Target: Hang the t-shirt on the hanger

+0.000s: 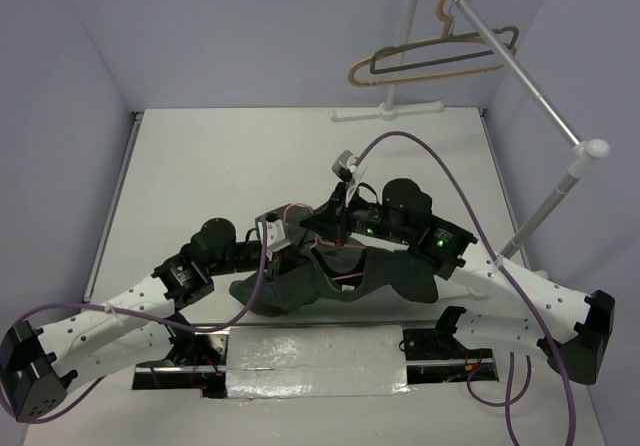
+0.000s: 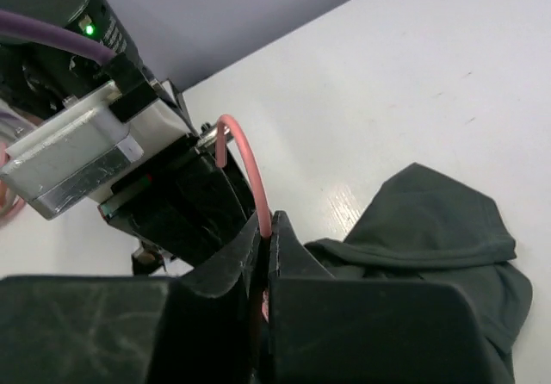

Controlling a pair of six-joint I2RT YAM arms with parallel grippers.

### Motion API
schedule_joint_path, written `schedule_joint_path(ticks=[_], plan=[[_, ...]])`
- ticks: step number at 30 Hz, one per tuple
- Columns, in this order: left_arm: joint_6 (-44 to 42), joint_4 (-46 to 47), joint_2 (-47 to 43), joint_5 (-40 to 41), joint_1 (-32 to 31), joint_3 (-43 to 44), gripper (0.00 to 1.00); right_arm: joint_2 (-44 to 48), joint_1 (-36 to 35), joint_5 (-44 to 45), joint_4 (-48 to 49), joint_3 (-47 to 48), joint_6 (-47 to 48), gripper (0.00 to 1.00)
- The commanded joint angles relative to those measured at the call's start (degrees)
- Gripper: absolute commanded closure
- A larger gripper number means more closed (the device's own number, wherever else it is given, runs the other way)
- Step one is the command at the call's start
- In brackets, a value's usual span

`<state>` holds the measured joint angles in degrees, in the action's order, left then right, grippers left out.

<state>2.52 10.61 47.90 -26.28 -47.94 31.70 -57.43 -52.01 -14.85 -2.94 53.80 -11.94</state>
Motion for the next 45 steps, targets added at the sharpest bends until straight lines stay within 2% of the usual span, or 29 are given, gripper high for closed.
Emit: schedule_joint_path(ticks=[1, 5, 6, 9, 12, 16, 21, 27, 32, 37, 42, 44, 45], plan=[[2.3, 7.3, -0.5, -0.9, -0.4, 0.3, 1.00, -0.8, -0.5, -0.7, 5.2, 4.1, -0.4, 1.00], [2.4, -0.5, -2.2, 7.7, -0.3, 3.2, 0.79, 3.5, -0.5, 4.5, -0.9, 6.2, 0.5, 1.00], [2.4, -1.6, -3.4, 11.4, -0.4, 3.6, 0.77, 4.5, -0.5, 5.8, -4.0, 6.8, 1.2, 1.00], [4.0, -2.8, -6.6, 15.9, -0.4, 4.1, 0.68, 7.1, -0.5, 9.0, -9.4, 9.4, 3.0, 1.00], [4.4, -4.2, -9.0, 16.8, -0.4, 4.9, 0.61, 8.1, -0.4, 9.6, -13.4, 11.8, 3.9, 1.00], [4.7, -6.0, -9.7, 15.7, -0.4, 6.7, 0.46, 9.1, -0.5, 9.8, -14.2, 11.3, 4.9, 1.00], [4.4, -6.2, -9.1, 16.8, -0.4, 7.8, 0.42, 8.3, -0.5, 9.7, -13.5, 11.2, 5.3, 1.00], [1.4, -13.6, -5.5, 20.6, -0.4, 16.7, 0.39, 3.2, -0.4, 14.7, -17.5, 17.1, 6.5, 1.00], [-0.5, -19.2, -1.2, 22.9, -0.4, 22.8, 0.39, 1.4, -0.5, 13.2, -18.1, 20.3, 5.5, 1.00], [-0.1, -14.0, 0.3, 15.5, -0.4, 20.3, 0.38, 1.2, -0.7, 11.3, -16.7, 21.4, 4.6, 1.00], [0.0, -7.8, 2.4, 13.3, -0.4, 18.5, 0.39, 2.8, -1.0, 9.6, -11.0, 18.3, 3.0, 1.00], [-0.2, -7.1, 2.8, 10.3, -0.4, 18.1, 0.43, 3.1, -1.0, 10.1, -9.2, 17.0, 2.6, 1.00], [-0.4, -7.2, 2.9, 9.3, -0.4, 17.9, 0.51, 3.8, -1.0, 10.5, -8.6, 16.3, 2.5, 1.00]])
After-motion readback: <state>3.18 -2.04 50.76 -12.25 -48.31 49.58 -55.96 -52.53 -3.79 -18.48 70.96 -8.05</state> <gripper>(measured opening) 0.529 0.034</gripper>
